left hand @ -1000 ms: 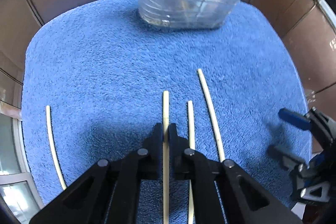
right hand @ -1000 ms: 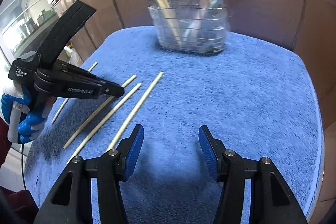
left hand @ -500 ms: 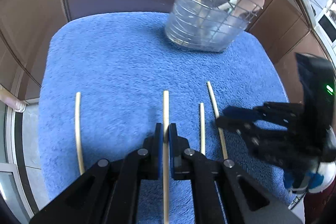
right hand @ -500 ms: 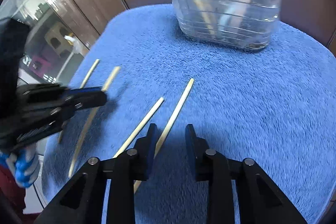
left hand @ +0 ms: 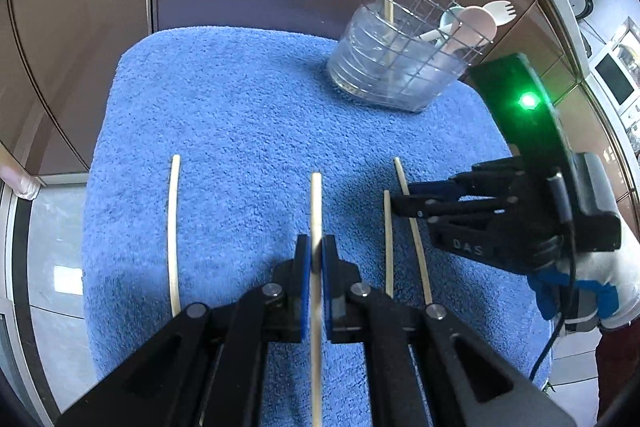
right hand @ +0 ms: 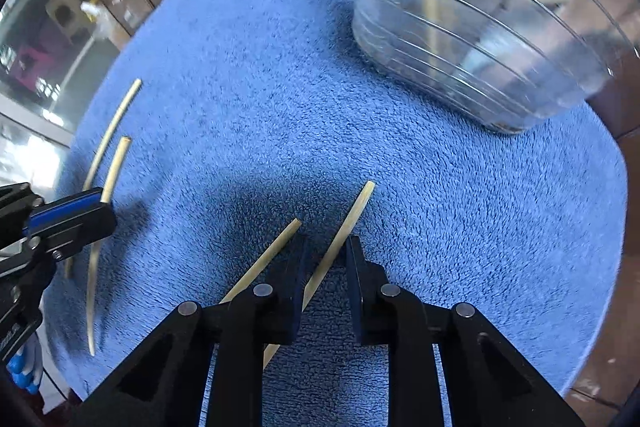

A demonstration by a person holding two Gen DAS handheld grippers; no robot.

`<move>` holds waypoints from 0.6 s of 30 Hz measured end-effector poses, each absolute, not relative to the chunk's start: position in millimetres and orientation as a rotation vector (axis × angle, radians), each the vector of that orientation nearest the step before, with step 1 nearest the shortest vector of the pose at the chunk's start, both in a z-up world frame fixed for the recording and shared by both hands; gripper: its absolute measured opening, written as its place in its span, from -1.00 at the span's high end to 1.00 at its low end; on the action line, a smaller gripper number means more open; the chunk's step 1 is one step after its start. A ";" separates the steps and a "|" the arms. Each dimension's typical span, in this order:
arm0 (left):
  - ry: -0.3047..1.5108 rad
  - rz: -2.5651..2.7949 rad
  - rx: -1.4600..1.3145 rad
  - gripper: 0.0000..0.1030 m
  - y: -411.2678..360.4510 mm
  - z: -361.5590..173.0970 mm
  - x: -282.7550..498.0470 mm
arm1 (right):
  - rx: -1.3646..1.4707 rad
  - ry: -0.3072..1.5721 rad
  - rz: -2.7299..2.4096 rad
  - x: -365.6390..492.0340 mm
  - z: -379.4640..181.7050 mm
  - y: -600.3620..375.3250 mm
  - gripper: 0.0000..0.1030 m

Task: Organize utensils
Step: 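Close the right tool on another chopstick while the left tool holds its chopstick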

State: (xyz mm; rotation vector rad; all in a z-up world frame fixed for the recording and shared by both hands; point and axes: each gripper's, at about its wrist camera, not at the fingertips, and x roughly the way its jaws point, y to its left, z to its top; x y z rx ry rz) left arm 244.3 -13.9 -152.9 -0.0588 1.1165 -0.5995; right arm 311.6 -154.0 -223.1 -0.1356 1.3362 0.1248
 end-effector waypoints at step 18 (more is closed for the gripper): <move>1.033 -0.540 -0.081 0.91 14.7 -107.6 212.7 | -0.072 1.238 0.129 272.9 -216.4 -136.4 0.91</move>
